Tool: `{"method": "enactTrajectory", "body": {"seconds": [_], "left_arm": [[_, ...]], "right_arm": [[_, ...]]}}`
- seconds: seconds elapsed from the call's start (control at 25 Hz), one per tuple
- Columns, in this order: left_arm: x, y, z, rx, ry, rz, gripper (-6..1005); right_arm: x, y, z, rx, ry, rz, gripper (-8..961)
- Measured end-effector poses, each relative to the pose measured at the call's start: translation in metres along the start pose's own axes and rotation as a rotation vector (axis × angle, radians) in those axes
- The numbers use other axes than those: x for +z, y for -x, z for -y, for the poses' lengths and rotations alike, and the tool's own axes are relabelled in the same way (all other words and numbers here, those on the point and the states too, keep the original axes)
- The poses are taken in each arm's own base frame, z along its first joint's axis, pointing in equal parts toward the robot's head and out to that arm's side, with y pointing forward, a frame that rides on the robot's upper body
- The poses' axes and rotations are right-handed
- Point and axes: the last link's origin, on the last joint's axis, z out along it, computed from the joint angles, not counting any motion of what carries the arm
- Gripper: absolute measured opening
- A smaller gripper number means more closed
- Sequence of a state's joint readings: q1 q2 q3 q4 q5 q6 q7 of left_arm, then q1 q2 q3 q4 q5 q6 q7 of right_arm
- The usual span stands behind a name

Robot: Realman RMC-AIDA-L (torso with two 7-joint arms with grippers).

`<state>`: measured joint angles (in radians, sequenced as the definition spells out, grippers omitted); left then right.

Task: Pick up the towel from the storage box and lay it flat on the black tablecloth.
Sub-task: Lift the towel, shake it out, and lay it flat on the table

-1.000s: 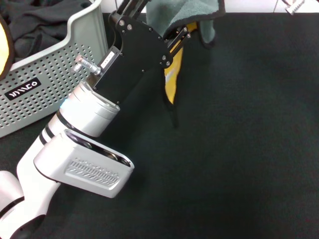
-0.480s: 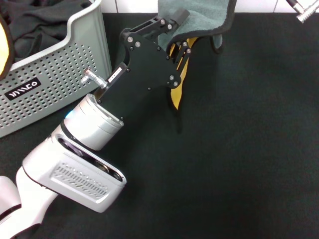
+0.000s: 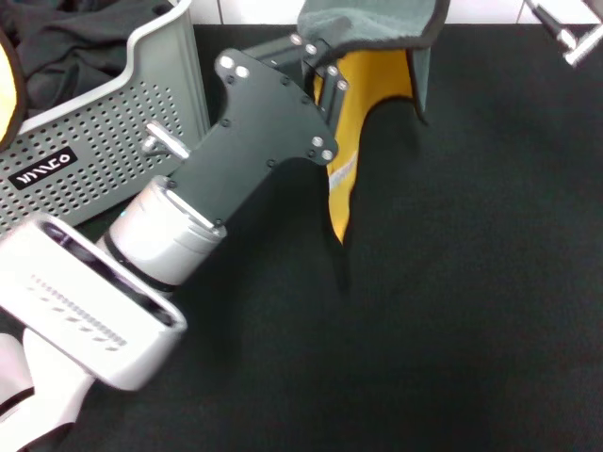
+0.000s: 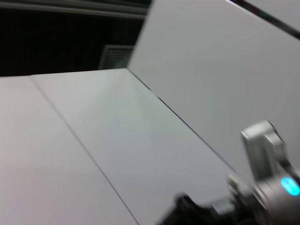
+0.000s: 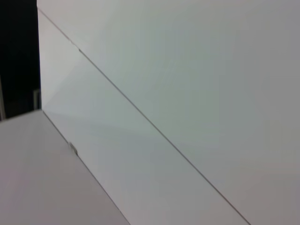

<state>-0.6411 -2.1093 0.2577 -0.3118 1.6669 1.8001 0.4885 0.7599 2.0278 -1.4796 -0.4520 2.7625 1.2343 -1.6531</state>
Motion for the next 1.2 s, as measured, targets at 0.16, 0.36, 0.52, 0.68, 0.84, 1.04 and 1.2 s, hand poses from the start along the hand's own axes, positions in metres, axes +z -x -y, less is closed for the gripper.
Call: {"method": "enactTrajectory", "body": {"seconds": [0.16,0.36,0.52,0.68,0.84,1.04,1.2], "left_arm": [[-0.011,-0.005,0.016,-0.209,-0.051,-0.053,31],[-0.023,0.002,0.042,-0.447,-0.092,-0.051,32],[-0.031,0.009,0.056,-0.540,-0.112,-0.018,32],[-0.036,0.014,0.057,-0.585,-0.112,0.020,32],[-0.049,0.016,0.061,-0.617,-0.116,0.057,31],[-0.069,0.016,0.069,-0.695,-0.075,0.100,31],[-0.080,0.010,0.071,-0.764,0.002,0.118,31]], "right_arm": [[-0.019,-0.013,0.006,-0.065,-0.032,-0.072,42],[-0.042,-0.020,0.013,-0.149,-0.066,-0.141,42],[-0.047,-0.024,0.013,-0.208,-0.054,-0.227,43],[-0.051,-0.025,0.012,-0.278,-0.027,-0.337,43],[-0.056,-0.026,0.009,-0.360,0.005,-0.437,43],[-0.075,-0.021,-0.002,-0.487,0.043,-0.528,44],[-0.091,-0.016,-0.023,-0.594,0.073,-0.571,44]]}}
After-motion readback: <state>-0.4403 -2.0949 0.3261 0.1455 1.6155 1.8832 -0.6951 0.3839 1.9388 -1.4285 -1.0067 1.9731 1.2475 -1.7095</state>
